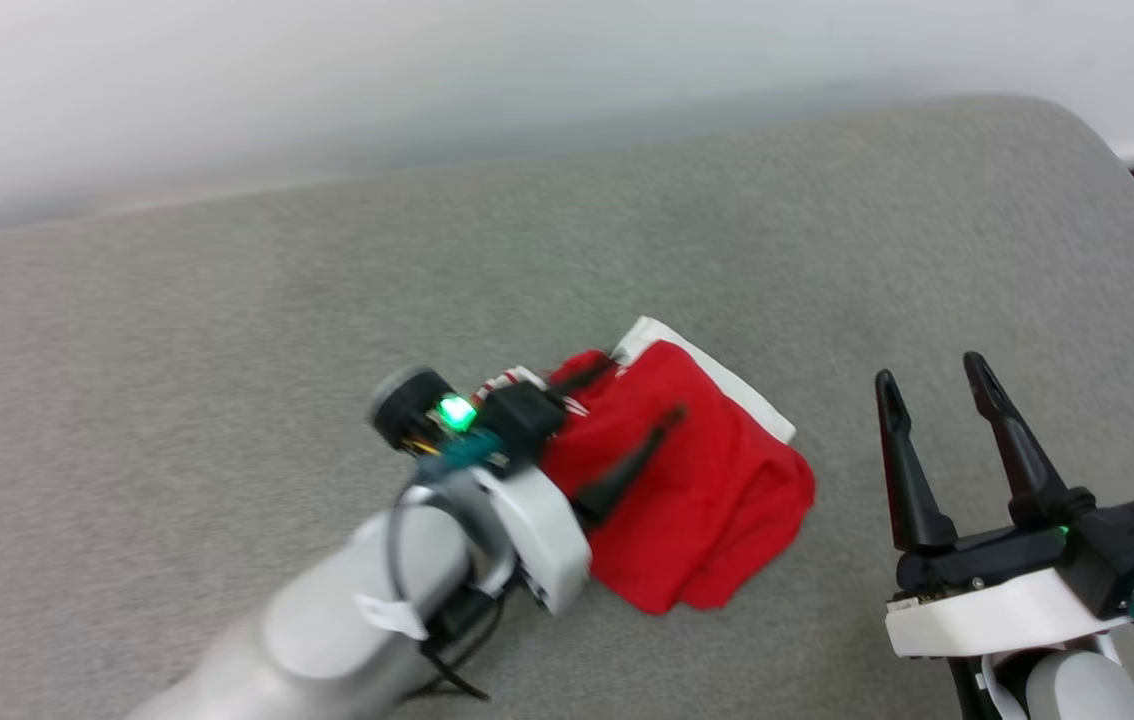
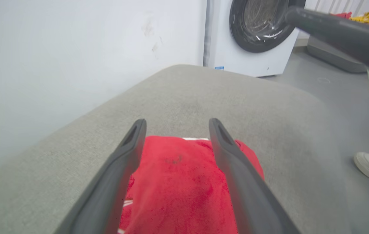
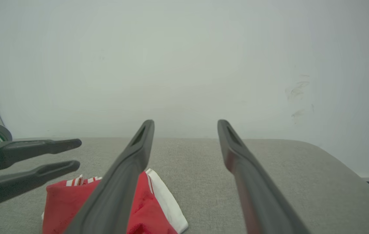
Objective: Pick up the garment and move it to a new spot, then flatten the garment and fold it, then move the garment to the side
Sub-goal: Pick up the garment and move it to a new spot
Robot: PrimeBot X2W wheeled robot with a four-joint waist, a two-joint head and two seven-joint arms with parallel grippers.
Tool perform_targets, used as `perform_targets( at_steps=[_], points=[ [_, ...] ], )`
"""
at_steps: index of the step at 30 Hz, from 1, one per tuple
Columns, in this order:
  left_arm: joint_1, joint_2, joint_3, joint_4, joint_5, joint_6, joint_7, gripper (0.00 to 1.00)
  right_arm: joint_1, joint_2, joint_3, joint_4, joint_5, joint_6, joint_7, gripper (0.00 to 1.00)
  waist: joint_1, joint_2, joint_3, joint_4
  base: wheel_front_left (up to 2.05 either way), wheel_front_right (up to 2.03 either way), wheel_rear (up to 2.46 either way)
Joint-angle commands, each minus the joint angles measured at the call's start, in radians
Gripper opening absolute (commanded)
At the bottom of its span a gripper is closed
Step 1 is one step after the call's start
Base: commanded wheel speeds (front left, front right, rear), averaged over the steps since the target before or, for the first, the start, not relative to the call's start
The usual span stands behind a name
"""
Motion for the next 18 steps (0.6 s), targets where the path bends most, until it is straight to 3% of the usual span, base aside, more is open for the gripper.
perform_targets(
  at_steps=[1,6,10,14,18],
  points=[
    [0.021,0.021,0.039,-0.029,0.016,0.016,-0.006,1.00,0.012,0.001,-0.005,-0.001,-0.003,0.000,-0.002,1.00,0.0000,-0.0001,-0.038,0.041,0.00,0.00,0.00],
    [0.142,0.096,0.284,-0.183,0.077,0.102,-0.005,1.00,0.021,0.001,-0.017,-0.009,-0.020,0.000,-0.002,1.00,0.0000,-0.0001,-0.073,0.085,0.00,0.00,0.00],
    [0.282,0.133,0.456,-0.267,0.123,0.141,-0.005,1.00,0.034,0.001,-0.025,-0.017,-0.025,0.000,-0.002,1.00,0.0000,-0.0001,-0.092,0.107,0.00,0.00,0.00],
    [0.435,0.129,0.590,-0.334,0.171,0.149,-0.005,1.00,0.045,0.001,-0.029,-0.029,-0.028,0.000,-0.002,1.00,0.0000,-0.0001,-0.103,0.118,0.00,0.00,0.00],
    [0.571,0.084,0.690,-0.384,0.227,0.139,-0.005,1.00,0.053,0.001,-0.029,-0.044,-0.025,0.000,-0.002,1.00,0.0000,-0.0001,-0.110,0.123,0.00,0.00,0.00]
  ],
)
